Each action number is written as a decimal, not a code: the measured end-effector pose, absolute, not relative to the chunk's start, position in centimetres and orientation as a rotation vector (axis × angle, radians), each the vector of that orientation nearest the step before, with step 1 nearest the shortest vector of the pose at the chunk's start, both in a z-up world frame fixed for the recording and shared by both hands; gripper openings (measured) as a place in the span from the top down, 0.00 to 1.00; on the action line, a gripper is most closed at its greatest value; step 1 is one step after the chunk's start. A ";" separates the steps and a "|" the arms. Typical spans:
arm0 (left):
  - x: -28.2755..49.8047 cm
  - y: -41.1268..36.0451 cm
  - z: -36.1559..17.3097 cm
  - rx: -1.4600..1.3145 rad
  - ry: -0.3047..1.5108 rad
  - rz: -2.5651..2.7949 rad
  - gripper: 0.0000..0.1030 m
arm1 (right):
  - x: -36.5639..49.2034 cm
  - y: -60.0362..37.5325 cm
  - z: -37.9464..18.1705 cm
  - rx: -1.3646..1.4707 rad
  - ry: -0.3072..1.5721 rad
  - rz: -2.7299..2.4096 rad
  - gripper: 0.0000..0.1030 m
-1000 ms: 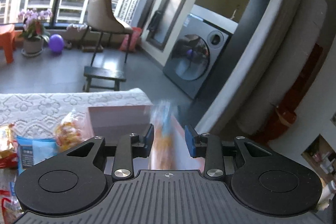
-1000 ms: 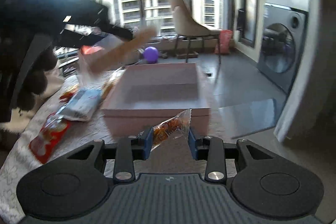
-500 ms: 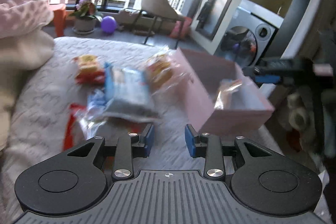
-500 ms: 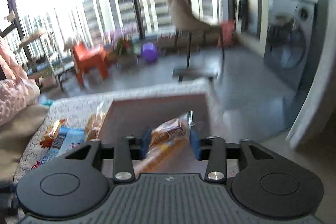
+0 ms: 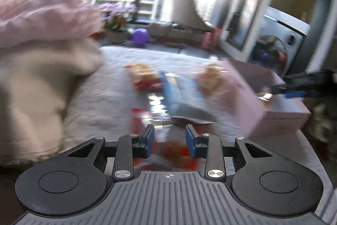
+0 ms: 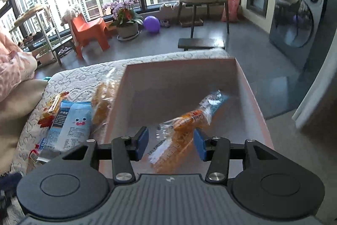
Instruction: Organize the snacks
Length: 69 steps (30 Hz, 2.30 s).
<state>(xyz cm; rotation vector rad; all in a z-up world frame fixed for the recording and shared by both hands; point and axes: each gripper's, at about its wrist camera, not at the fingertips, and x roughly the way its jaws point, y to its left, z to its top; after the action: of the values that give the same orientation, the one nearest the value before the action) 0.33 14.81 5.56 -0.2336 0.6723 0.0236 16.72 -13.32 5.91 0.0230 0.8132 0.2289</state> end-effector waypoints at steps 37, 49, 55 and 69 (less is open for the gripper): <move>-4.2 21.3 4.1 -0.295 0.768 0.151 0.60 | 7.8 5.7 0.7 -0.032 0.962 0.477 0.42; -1.4 17.2 4.3 -0.301 0.772 -0.004 0.60 | 4.8 -11.8 2.5 0.006 0.877 0.220 0.50; 2.1 15.5 4.3 -0.225 0.775 -0.017 0.60 | 5.2 -16.9 0.4 0.034 0.834 0.117 0.26; 2.7 12.5 2.9 -0.194 0.799 -0.059 0.58 | 5.1 -18.9 -2.1 0.099 0.755 0.132 0.12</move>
<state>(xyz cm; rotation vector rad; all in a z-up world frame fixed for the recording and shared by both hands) 2.69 12.51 2.88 -0.1943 0.7990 -0.0590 5.11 -18.95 -2.06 0.0991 0.7554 0.1321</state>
